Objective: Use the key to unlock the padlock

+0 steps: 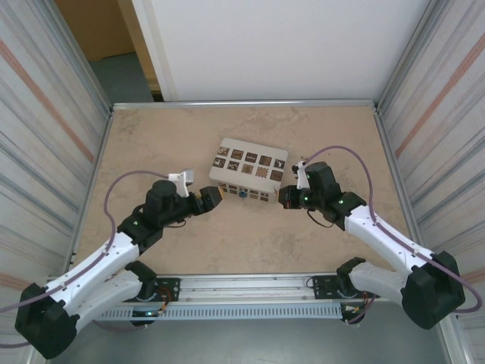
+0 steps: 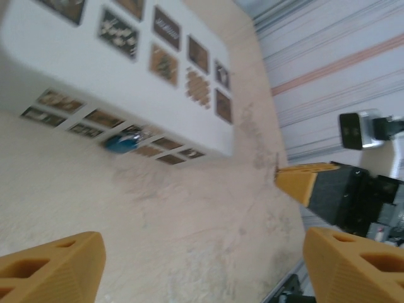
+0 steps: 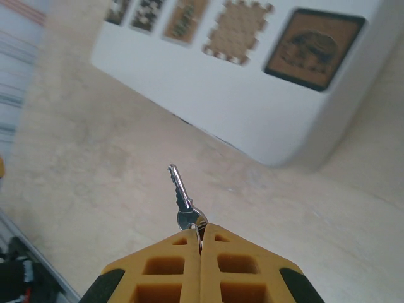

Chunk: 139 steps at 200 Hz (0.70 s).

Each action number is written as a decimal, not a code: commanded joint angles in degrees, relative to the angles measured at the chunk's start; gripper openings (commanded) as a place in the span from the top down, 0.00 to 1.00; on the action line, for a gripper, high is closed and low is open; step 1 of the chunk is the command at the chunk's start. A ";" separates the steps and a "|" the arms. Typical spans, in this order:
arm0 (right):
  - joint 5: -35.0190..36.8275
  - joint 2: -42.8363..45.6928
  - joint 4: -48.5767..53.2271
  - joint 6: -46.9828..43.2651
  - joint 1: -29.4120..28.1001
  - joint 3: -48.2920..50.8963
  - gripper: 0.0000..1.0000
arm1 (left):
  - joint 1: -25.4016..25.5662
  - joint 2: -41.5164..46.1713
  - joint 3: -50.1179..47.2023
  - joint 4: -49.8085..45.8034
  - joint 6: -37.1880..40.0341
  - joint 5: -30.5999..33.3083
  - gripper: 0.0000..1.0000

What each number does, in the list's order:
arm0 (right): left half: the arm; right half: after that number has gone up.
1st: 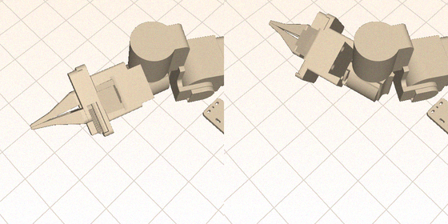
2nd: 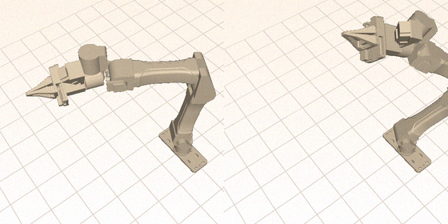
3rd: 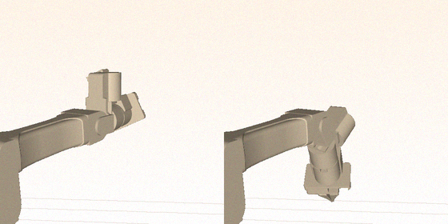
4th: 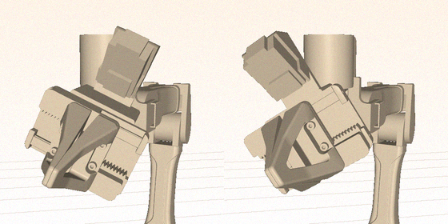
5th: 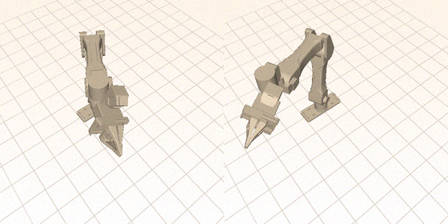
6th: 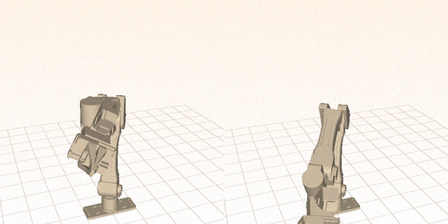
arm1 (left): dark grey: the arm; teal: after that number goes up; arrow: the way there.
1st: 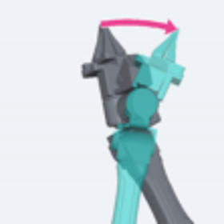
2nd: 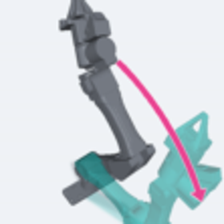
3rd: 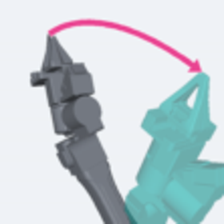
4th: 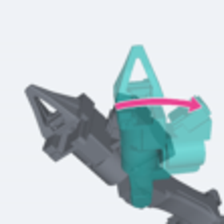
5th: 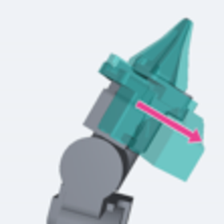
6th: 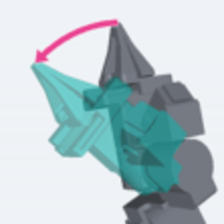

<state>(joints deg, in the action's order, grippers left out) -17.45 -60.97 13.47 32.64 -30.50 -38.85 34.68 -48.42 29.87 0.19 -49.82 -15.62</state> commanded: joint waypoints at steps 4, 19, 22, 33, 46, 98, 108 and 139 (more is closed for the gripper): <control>-1.50 1.39 -8.12 2.69 -2.10 0.65 1.00 | 0.39 -2.90 3.66 6.25 1.95 -4.01 0.28; -1.32 1.13 -9.63 2.22 -3.64 0.21 1.00 | 0.86 -5.78 5.35 8.36 2.35 -5.59 0.33; -1.18 1.10 -9.80 2.12 -4.07 0.11 1.00 | 0.99 -6.37 5.75 8.61 2.58 -5.81 0.33; -0.73 0.79 -10.53 1.90 -5.26 -0.32 1.00 | 1.80 -8.58 7.39 9.10 3.37 -6.36 0.35; -0.57 0.33 -11.55 1.98 -6.41 -0.72 1.00 | 3.13 -11.24 9.68 9.05 4.66 -6.45 0.37; -1.17 -0.91 -13.47 1.74 -9.47 -1.85 1.00 | 7.74 -20.28 15.95 9.85 6.78 -6.36 0.46; -1.26 -0.73 -13.63 1.72 -9.66 -1.84 1.00 | 8.10 -21.28 16.28 10.42 6.54 -6.37 0.47; -1.89 -0.05 -13.83 1.72 -9.96 -1.87 1.00 | 8.63 -23.00 16.40 11.06 6.01 -5.60 0.49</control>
<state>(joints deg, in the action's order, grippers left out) -18.13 -61.89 1.26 34.06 -39.90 -38.79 42.83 -70.72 44.80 9.43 -44.82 -21.08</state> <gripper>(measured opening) 0.048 0.511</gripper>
